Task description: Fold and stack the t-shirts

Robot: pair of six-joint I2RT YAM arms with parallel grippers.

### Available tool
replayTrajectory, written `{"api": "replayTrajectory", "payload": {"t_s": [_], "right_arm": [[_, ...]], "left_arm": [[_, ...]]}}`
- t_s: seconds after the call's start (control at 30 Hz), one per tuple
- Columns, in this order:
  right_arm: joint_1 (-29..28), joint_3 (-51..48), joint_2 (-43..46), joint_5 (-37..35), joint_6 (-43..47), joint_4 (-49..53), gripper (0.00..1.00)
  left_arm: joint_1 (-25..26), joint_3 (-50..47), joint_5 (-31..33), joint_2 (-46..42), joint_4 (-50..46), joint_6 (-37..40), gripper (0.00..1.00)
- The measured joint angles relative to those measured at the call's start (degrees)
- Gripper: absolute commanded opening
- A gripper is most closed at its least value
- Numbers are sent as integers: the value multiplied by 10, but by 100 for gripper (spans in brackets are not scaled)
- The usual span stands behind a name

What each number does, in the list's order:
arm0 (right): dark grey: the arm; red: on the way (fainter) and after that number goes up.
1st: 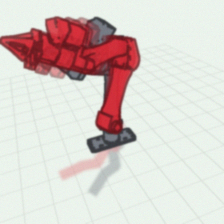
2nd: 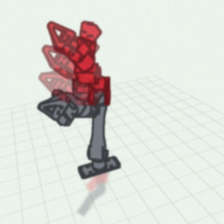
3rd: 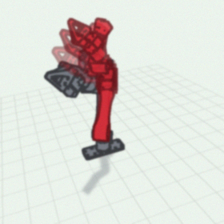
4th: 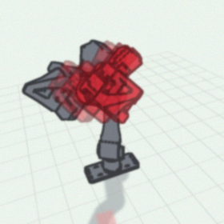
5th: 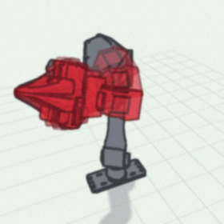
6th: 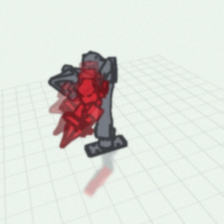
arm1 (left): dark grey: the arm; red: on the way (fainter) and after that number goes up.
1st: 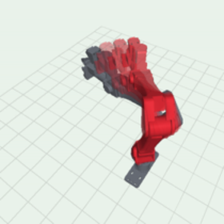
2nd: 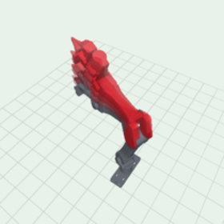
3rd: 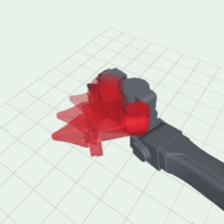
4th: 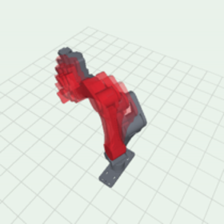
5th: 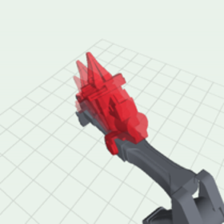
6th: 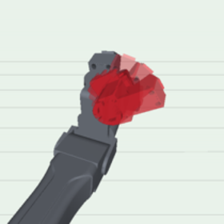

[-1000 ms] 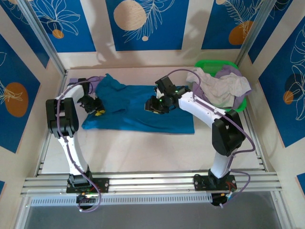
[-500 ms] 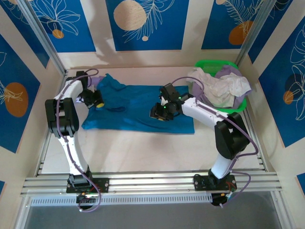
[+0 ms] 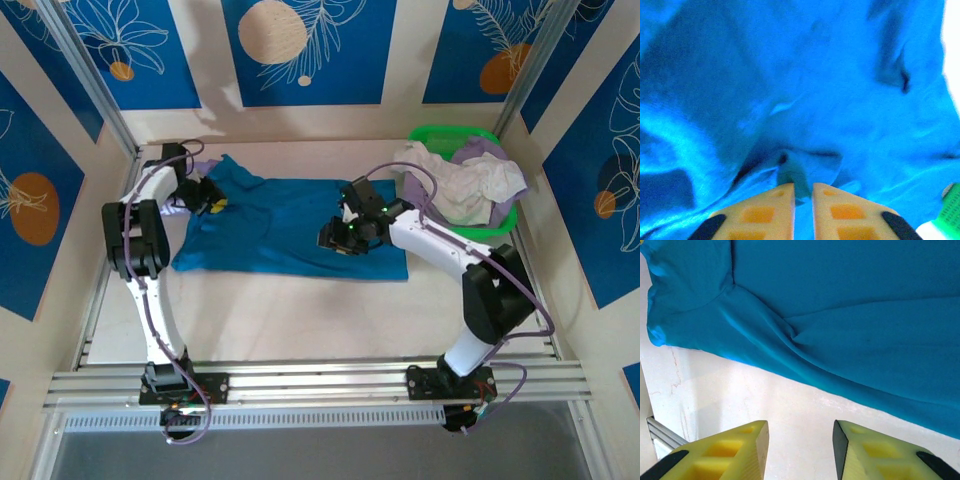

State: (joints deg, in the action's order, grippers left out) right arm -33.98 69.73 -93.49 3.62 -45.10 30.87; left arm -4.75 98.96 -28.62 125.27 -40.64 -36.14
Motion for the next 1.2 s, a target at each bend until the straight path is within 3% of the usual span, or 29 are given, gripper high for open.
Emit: {"api": "replayTrajectory", "payload": {"t_s": [0.27,0.47,0.8,1.2], "right_arm": [[16,2,9,-74,11,50,42],[36,12,-5,-137,37,101,42],[83,12,-80,-111,61,77,41],[110,8,-136,-149,59,52,41]], "left_arm": [[11,-114,2,-100,85,-43,31],[67,-125,33,-136,86,-23,33],[157,-152,36,-85,113,-32,35],[161,-80,47,-16,108,-41,38]]}}
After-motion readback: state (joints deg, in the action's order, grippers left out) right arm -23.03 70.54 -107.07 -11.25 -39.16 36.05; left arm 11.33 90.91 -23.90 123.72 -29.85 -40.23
